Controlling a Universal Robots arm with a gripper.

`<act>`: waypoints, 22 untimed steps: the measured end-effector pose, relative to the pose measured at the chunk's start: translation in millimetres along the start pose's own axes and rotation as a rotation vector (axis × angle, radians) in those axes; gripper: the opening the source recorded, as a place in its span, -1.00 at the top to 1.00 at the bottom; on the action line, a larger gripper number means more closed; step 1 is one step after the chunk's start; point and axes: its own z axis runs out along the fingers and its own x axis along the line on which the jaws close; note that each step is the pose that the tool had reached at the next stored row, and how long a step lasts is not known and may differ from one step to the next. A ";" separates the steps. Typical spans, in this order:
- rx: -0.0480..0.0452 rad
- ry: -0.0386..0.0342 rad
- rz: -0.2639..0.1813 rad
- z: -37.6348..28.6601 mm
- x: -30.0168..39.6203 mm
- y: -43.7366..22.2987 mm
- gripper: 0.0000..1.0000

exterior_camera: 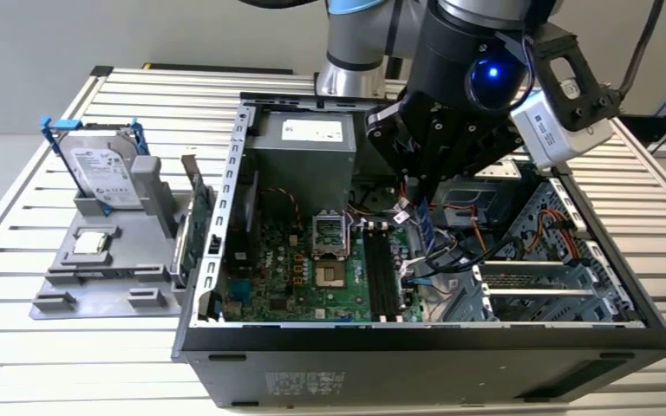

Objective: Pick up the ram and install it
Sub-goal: 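Insert the ram into the slot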

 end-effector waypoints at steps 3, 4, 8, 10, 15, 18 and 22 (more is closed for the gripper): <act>0.0000 0.0000 0.000 1.2 0.0 0.1 1.00; 0.0000 0.0000 0.000 1.7 0.0 0.2 1.00; -0.0002 0.0000 0.000 4.5 -0.1 0.3 1.00; 0.0000 0.0000 0.000 6.4 0.0 0.4 1.00; 0.0000 0.0000 0.000 10.6 0.0 0.4 1.00; 0.0002 0.0001 0.000 11.4 0.0 0.5 1.00; 0.0000 0.0000 0.000 11.6 0.0 0.5 1.00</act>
